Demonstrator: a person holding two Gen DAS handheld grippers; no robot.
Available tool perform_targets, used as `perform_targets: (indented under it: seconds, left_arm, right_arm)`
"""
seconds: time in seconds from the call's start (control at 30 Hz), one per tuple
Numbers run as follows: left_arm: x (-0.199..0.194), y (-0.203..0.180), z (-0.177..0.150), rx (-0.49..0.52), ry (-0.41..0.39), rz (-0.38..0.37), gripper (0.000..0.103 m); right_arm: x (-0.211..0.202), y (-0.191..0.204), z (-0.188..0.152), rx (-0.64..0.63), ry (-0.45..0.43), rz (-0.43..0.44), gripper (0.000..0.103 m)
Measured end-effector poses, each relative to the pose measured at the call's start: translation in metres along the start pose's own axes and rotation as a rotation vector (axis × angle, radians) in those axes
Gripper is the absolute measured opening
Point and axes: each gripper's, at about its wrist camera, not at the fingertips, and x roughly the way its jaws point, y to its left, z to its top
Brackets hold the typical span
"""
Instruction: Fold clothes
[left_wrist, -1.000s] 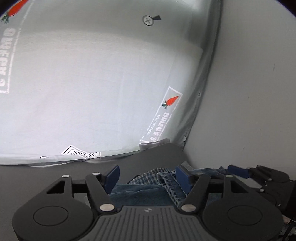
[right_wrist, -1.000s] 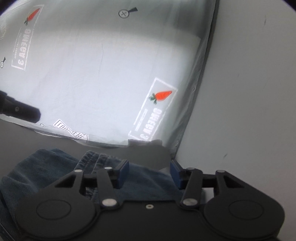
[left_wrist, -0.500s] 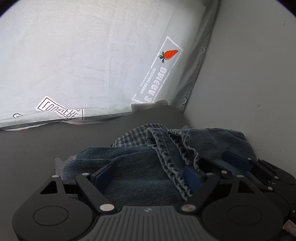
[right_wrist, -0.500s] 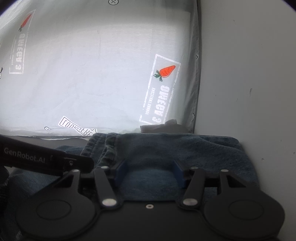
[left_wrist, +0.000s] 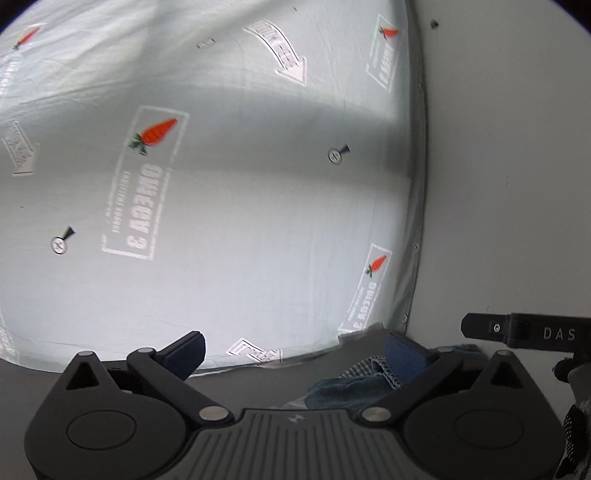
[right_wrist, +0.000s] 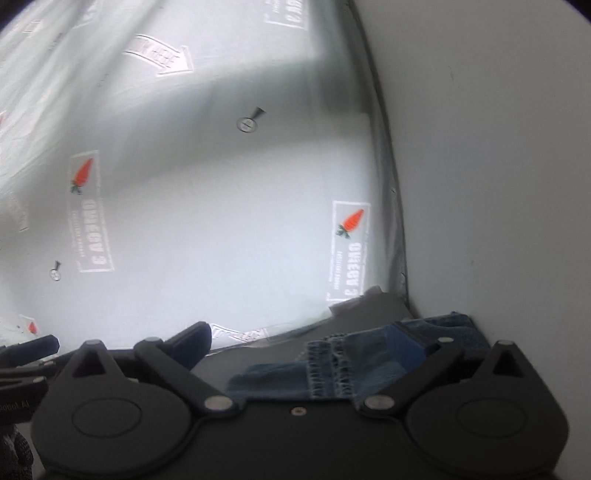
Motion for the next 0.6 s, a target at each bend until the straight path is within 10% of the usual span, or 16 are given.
perform_targets:
  seconds: [0.23, 0.6]
  left_arm:
    - [-0.128, 0.077, 0.015, -0.073, -0.083, 0.063, 0.103]
    - [-0.276, 0.212, 0.028, 0.082, -0.097, 0.173, 0.103]
  right_arm:
    - [-0.075, 0.11, -0.034, 0.118, -0.09, 0.083, 0.103]
    - [-0.149, 0.328, -0.076, -0.067, 0.033, 0.058, 0.103]
